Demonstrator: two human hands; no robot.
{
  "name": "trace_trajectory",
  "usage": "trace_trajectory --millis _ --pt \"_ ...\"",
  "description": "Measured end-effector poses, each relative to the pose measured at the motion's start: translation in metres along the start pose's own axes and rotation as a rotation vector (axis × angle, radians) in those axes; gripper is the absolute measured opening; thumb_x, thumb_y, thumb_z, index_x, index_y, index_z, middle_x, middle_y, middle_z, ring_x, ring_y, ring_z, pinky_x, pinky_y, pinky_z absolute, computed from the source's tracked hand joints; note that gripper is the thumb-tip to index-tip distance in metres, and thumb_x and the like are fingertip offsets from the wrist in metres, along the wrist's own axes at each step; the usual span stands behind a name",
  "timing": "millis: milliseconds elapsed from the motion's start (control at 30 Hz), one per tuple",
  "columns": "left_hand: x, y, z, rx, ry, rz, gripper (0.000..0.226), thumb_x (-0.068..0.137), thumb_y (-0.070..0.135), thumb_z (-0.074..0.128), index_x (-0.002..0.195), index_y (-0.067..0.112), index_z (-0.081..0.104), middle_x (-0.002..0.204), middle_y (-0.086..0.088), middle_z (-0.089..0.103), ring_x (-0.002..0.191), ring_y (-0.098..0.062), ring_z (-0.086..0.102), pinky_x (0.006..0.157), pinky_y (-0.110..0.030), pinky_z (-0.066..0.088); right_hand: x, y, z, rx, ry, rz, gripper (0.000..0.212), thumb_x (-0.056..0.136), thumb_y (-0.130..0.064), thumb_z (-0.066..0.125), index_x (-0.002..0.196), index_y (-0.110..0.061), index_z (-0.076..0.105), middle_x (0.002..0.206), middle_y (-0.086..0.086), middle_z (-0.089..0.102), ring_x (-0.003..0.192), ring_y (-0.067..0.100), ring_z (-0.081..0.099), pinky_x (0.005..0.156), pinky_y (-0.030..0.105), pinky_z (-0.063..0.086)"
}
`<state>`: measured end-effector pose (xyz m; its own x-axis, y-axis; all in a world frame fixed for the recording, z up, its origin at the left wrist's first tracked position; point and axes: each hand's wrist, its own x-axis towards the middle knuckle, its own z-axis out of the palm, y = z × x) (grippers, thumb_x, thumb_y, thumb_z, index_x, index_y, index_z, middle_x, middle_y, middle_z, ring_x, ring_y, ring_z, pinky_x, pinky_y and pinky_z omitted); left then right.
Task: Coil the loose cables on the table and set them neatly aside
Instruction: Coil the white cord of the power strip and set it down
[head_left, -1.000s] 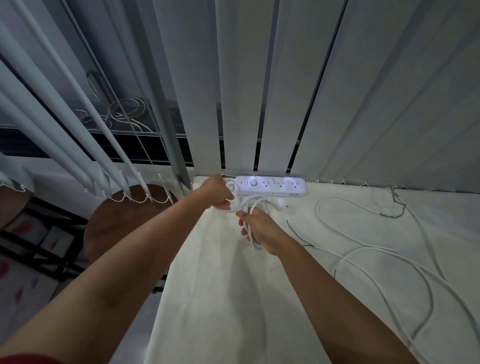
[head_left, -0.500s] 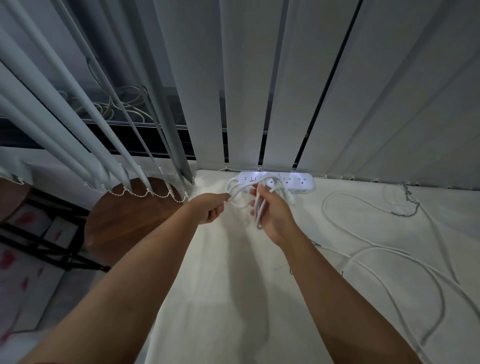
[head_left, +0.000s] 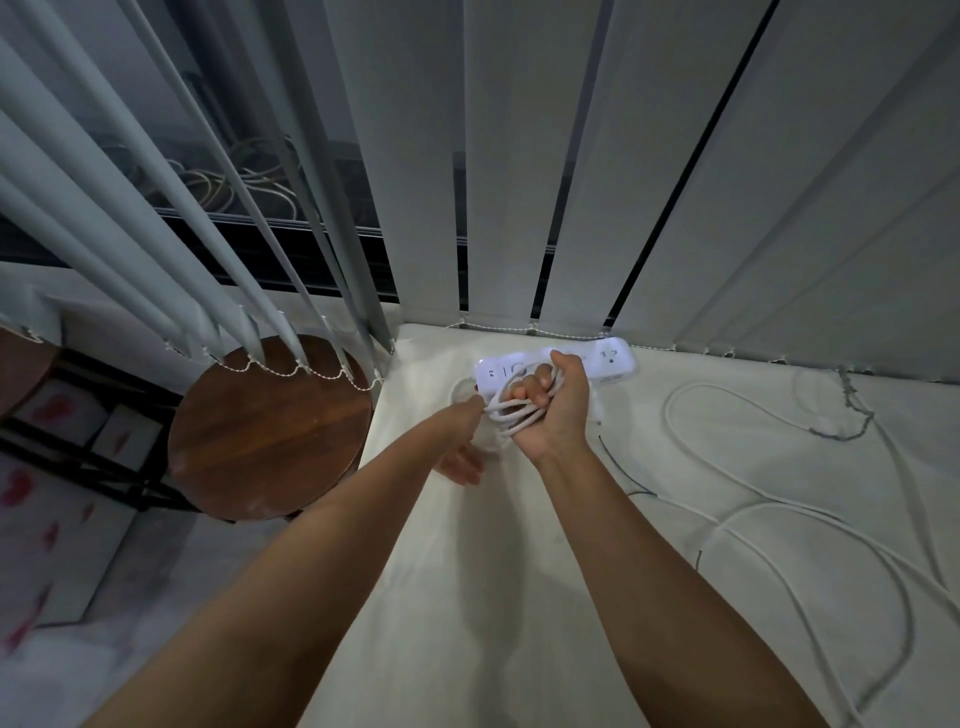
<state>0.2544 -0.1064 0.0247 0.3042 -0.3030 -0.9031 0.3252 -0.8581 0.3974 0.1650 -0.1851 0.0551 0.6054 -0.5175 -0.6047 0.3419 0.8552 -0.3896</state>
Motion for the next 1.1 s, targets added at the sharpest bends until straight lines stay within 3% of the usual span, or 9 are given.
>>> trace_trajectory --millis 167,267,467,600,700,833,900,967,1100 --pt "0.015 0.009 -0.005 -0.183 0.115 0.232 0.037 0.095 0.04 0.037 0.091 0.007 0.054 0.078 -0.014 0.062 0.058 -0.026 0.063 0.05 -0.03 0.056 0.007 -0.002 -0.006 0.059 -0.068 0.046 0.032 0.074 -0.024 0.051 0.048 -0.018 0.032 0.034 -0.003 0.026 0.044 0.013 0.032 0.057 0.024 0.032" --pt "0.023 0.021 -0.004 -0.261 0.131 0.355 0.035 0.095 0.031 0.036 0.095 0.004 0.059 0.089 -0.017 0.062 0.075 -0.029 0.063 0.067 -0.037 0.057 0.012 -0.01 -0.009 0.024 -0.15 0.062 0.03 0.068 -0.023 0.052 0.045 -0.018 0.033 0.032 -0.003 0.027 0.04 0.013 0.037 0.058 0.025 0.035" --pt "0.029 0.02 0.004 -0.465 -0.129 0.38 0.059 0.097 0.053 0.037 0.117 0.004 0.065 0.106 -0.019 0.07 0.104 -0.035 0.066 0.093 -0.048 0.053 0.032 -0.019 -0.016 -0.029 -0.287 0.124 0.037 0.076 -0.025 0.042 0.04 -0.016 0.036 0.029 -0.001 0.029 0.034 0.013 0.035 0.052 0.025 0.041" --pt "0.036 0.018 -0.003 -0.546 -0.307 0.44 0.066 0.097 0.058 0.026 0.123 0.009 0.062 0.105 -0.015 0.069 0.097 -0.024 0.067 0.085 -0.035 0.055 0.043 -0.017 -0.023 -0.056 -0.312 0.18 0.037 0.076 -0.026 0.042 0.041 -0.017 0.035 0.029 -0.002 0.029 0.036 0.012 0.034 0.058 0.025 0.029" --pt "0.041 0.02 -0.007 -0.521 -0.338 0.501 0.066 0.098 0.055 0.033 0.128 0.0 0.056 0.095 -0.015 0.065 0.086 -0.022 0.063 0.087 -0.034 0.051 0.047 -0.015 -0.028 -0.027 -0.284 0.197 0.035 0.075 -0.025 0.044 0.042 -0.016 0.037 0.03 -0.002 0.03 0.037 0.012 0.037 0.058 0.026 0.04" --pt "0.048 0.018 -0.006 -0.504 -0.221 0.501 0.028 0.097 0.032 0.054 0.101 0.005 0.061 0.074 -0.003 0.06 0.067 -0.016 0.059 0.061 -0.026 0.049 0.048 -0.019 -0.034 -0.226 -0.143 0.139 0.029 0.081 -0.022 0.056 0.055 -0.011 0.06 0.046 0.001 0.053 0.051 0.016 0.057 0.068 0.03 0.053" --pt "0.052 0.015 -0.006 -0.475 -0.127 0.493 0.025 0.095 0.033 0.056 0.083 0.012 0.059 0.068 0.0 0.053 0.058 -0.013 0.054 0.052 -0.023 0.041 0.044 -0.023 -0.037 -0.318 -0.062 0.106 0.015 0.084 -0.019 0.064 0.076 -0.007 0.068 0.067 0.005 0.065 0.065 0.02 0.067 0.073 0.032 0.058" --pt "0.055 0.013 -0.007 -0.467 -0.107 0.497 0.029 0.096 0.034 0.054 0.073 0.016 0.056 0.064 0.002 0.05 0.048 -0.009 0.05 0.042 -0.018 0.039 0.039 -0.028 -0.038 -0.325 -0.04 0.101 0.024 0.086 -0.023 0.067 0.098 -0.002 0.068 0.091 0.013 0.07 0.085 0.026 0.07 0.087 0.039 0.056" --pt "0.057 0.006 -0.01 -0.537 -0.147 0.497 0.022 0.099 0.032 0.049 0.084 0.019 0.057 0.066 0.006 0.049 0.045 -0.005 0.046 0.039 -0.019 0.036 0.031 -0.044 -0.037 -0.343 0.213 0.092 0.032 0.091 -0.035 0.061 0.094 -0.003 0.056 0.081 0.012 0.064 0.075 0.027 0.064 0.083 0.039 0.056"
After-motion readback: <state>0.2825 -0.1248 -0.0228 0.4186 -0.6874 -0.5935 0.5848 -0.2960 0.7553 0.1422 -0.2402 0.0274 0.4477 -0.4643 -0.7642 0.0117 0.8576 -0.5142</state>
